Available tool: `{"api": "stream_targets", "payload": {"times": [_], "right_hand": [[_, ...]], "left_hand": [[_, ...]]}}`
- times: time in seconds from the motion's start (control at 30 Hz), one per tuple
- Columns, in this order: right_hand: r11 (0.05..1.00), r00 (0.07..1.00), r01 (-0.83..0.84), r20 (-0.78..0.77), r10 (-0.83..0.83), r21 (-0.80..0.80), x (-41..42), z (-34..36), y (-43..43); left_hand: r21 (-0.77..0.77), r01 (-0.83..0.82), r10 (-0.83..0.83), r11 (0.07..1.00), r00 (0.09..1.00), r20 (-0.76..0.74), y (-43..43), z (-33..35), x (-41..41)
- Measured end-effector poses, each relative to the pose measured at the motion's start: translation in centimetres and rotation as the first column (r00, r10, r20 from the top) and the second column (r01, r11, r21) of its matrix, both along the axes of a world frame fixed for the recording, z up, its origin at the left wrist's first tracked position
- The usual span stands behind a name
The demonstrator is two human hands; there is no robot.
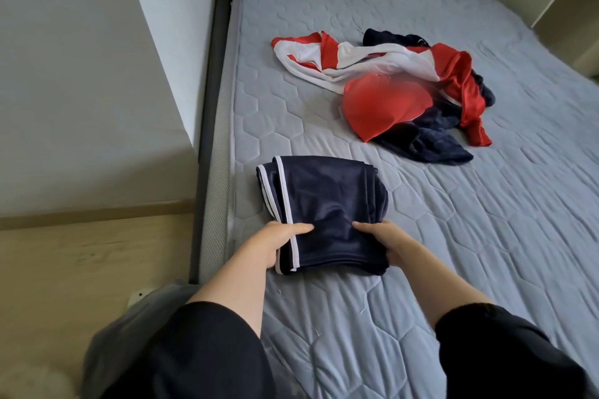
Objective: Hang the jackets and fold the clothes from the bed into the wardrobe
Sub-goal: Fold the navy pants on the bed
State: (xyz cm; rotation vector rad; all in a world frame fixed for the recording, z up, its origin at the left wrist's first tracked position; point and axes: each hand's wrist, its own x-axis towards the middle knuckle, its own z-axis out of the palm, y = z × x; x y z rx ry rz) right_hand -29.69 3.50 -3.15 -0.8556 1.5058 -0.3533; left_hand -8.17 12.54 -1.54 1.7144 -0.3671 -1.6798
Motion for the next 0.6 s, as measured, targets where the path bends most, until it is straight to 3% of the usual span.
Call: {"api": "stream_targets", "payload": {"times": [0.2,0.47,0.6], "right_hand": [[0.967,0.961,-0.037,-0.275,-0.035,-0.253,2.2,1.1,2.1],[0.927,0.969,-0.204,-0.199,0.146,-0.314,7.5,7.5,4.3],[0.894,0.965,-0.261,-0.132,0.228,-0.365,12.4,11.2,6.0]], "left_hand": [[-0.104,-0.079,0.1,0.991,0.972,0.213,0.9,1.1,-0.2],[-0.217,0.04,0.077,0.975,0.86,0.504,2.7,9.3,4.2],[-0.272,0.076,0.13,0.959,0.736,0.664,5.5,14.8,7.4]]}}
